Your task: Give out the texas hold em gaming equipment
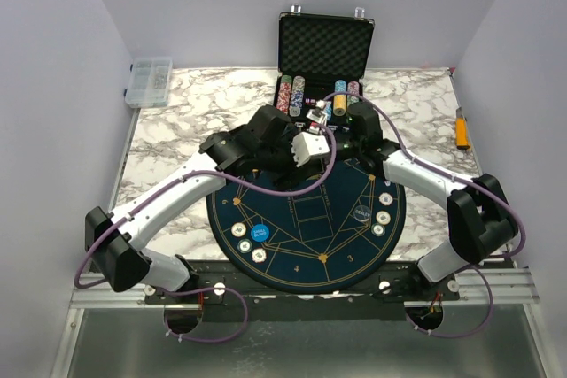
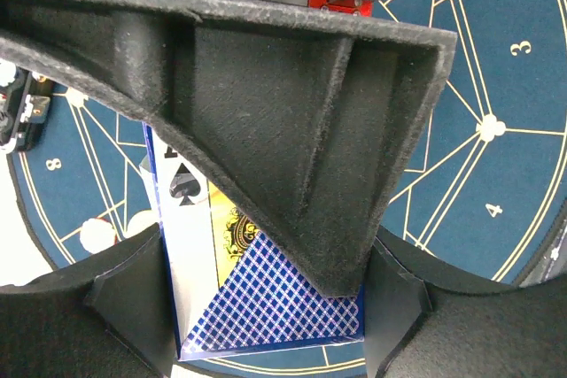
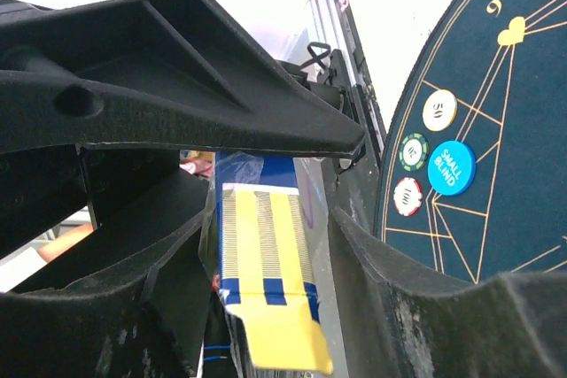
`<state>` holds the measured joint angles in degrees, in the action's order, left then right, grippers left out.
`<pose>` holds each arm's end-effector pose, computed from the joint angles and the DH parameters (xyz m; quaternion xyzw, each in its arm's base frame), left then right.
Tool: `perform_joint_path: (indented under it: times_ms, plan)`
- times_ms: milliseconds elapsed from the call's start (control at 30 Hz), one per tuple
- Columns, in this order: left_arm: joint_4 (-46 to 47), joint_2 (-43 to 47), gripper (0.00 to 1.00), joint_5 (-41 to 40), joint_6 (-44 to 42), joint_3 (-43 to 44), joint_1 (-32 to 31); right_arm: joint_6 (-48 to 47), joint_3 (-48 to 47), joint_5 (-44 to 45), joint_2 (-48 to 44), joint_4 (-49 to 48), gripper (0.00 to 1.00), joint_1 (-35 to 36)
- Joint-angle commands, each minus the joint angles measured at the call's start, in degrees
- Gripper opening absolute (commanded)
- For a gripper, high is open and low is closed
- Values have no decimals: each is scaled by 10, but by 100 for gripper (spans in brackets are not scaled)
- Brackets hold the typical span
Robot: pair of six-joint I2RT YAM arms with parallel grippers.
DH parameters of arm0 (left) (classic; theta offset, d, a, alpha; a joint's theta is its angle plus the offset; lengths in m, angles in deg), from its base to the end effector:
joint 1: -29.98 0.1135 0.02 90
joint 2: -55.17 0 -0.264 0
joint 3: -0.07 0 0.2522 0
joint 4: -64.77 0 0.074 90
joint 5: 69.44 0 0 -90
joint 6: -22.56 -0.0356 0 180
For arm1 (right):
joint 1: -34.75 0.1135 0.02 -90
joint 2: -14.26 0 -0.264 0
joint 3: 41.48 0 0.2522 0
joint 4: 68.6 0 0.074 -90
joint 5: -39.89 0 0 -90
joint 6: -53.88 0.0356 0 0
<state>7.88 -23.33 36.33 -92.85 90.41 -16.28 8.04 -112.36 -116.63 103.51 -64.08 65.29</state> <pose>0.1940 -0.2167 0.3473 0.5784 0.7113 -0.1932 0.3495 0.2738 0.1994 0.2637 -0.2184 0.7279 0.6437 0.0901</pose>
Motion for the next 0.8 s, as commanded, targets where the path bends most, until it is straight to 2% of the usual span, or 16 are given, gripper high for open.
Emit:
perform_joint_path:
  times_ms: [0,100,333,400,500,633,767]
  plan:
    - [-70,-26,36,-29,5,60,-10,54,25,-42,4,-68,56,-4]
    - [-88,-29,41,-33,-13,66,-16,53,30,-47,6,-70,55,-4]
    - [-138,-42,46,-49,-30,89,-22,62,41,-46,17,-78,49,-5]
    - [-145,-46,51,-61,-24,95,-24,81,47,-47,20,-99,46,-5]
    - [-173,-67,53,-60,-6,127,-27,117,61,-50,26,-147,40,-4]
    - [-194,-85,58,-50,9,160,-33,157,67,-59,37,-200,41,-5]
    - [-198,-90,59,-50,18,161,-33,184,80,-64,37,-233,41,-4]
